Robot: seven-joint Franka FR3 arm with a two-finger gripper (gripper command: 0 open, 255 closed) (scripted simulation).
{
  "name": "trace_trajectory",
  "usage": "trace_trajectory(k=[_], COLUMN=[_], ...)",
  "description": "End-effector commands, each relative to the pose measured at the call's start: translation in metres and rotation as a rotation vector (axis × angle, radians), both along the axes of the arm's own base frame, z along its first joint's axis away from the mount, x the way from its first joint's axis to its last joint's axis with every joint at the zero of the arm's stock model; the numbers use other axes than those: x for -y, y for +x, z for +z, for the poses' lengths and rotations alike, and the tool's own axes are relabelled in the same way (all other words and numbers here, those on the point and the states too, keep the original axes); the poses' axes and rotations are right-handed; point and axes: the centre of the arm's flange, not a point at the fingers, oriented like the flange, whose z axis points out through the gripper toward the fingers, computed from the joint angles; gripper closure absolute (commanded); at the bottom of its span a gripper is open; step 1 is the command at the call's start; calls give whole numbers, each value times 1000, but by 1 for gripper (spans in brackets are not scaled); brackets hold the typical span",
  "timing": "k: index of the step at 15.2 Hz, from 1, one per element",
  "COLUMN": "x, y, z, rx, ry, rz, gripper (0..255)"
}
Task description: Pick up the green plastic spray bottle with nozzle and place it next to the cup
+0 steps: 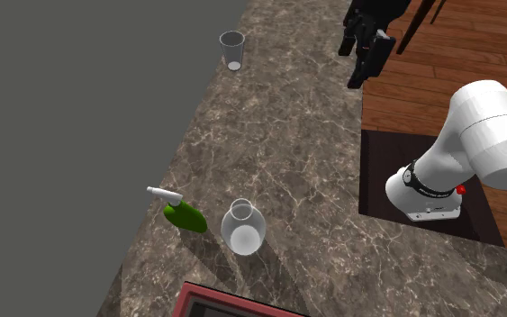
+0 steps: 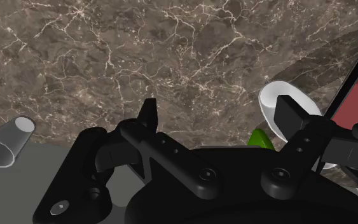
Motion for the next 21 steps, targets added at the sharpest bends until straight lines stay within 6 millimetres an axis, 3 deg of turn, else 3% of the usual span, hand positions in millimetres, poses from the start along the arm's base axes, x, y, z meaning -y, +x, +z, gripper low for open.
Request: trace_trajectory(k=[1, 21], x=[0, -144], y=[0, 207], z=[0, -82], rx=[0, -8], ry=[0, 3], rz=[0, -76], gripper=[0, 0])
